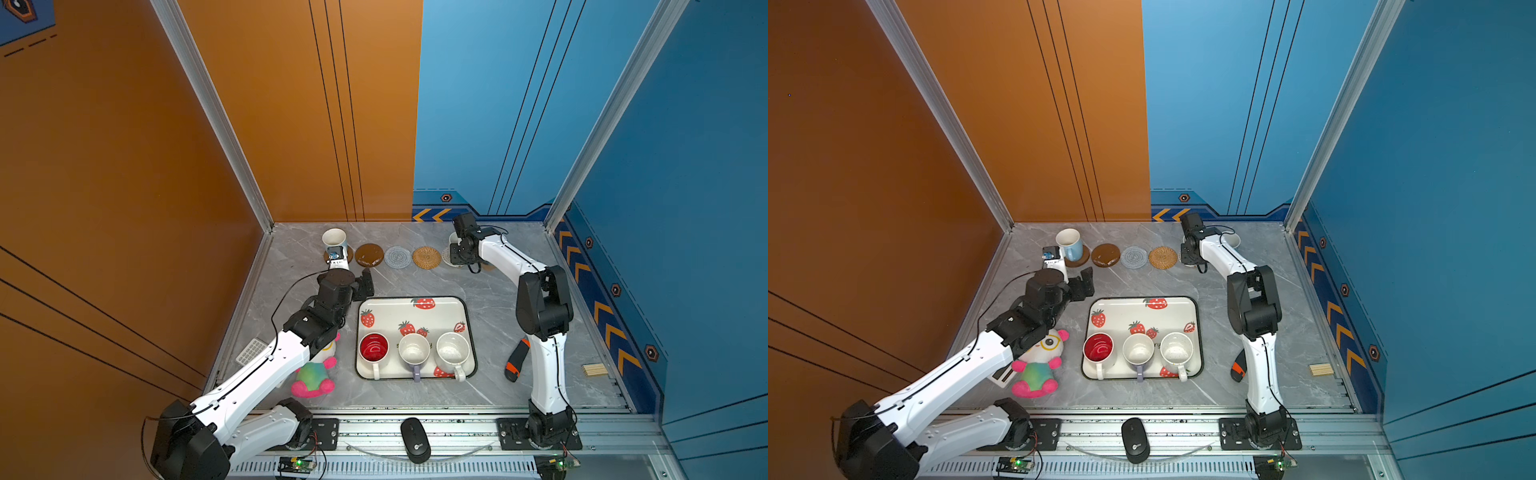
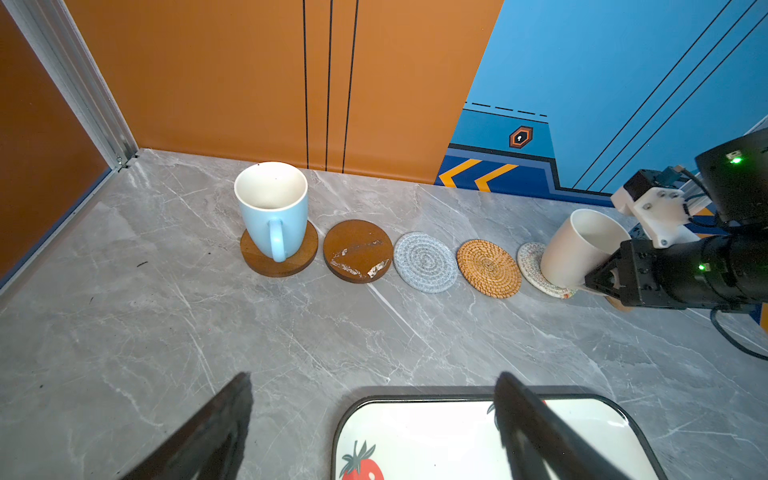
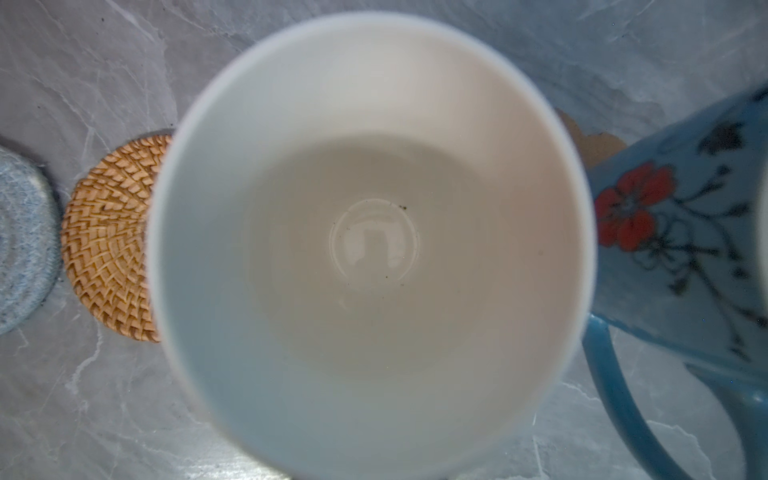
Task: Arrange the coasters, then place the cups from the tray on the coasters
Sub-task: 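Lower the white mug onto the woven multicolour coaster with the right gripper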
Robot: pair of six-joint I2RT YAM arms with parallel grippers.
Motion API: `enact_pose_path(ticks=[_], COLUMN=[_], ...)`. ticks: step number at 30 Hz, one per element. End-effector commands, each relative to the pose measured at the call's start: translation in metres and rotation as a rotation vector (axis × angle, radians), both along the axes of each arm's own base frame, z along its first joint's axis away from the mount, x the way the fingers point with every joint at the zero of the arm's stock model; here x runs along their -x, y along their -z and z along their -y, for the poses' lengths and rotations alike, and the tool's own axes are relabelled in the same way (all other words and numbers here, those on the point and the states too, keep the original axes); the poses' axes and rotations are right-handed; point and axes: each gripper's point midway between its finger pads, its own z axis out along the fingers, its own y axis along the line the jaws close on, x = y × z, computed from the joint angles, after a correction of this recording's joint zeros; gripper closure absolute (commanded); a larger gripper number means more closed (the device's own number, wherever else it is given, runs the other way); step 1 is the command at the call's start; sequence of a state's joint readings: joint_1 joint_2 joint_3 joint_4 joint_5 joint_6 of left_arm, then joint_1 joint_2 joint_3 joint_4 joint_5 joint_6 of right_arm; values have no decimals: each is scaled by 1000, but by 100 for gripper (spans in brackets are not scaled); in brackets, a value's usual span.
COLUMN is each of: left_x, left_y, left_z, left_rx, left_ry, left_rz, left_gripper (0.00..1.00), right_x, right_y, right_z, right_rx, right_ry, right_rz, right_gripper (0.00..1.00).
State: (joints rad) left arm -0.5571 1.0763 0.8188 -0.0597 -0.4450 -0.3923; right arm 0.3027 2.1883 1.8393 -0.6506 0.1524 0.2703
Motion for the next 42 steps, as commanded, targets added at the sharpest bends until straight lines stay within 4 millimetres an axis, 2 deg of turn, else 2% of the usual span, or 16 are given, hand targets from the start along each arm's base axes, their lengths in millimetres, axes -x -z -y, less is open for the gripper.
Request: enact_pose_path(ticks=[1, 25, 42], left_x=[0, 3, 3], left_y=[5, 2, 1], left_z=[-4, -10, -10], left_rx=[-11, -12, -8], left_ry=[-9, -20, -19], left_rz=[-10, -6, -2], left_gripper=[8, 8, 8], right_x=[-21, -28, -25], right_y=[-24, -20, -18], right_z=[-5, -9, -6], right_rx=[-49, -76, -66], right_ry=[22, 30, 33], right_rz=[98, 104, 89], right_gripper=[100, 100, 100])
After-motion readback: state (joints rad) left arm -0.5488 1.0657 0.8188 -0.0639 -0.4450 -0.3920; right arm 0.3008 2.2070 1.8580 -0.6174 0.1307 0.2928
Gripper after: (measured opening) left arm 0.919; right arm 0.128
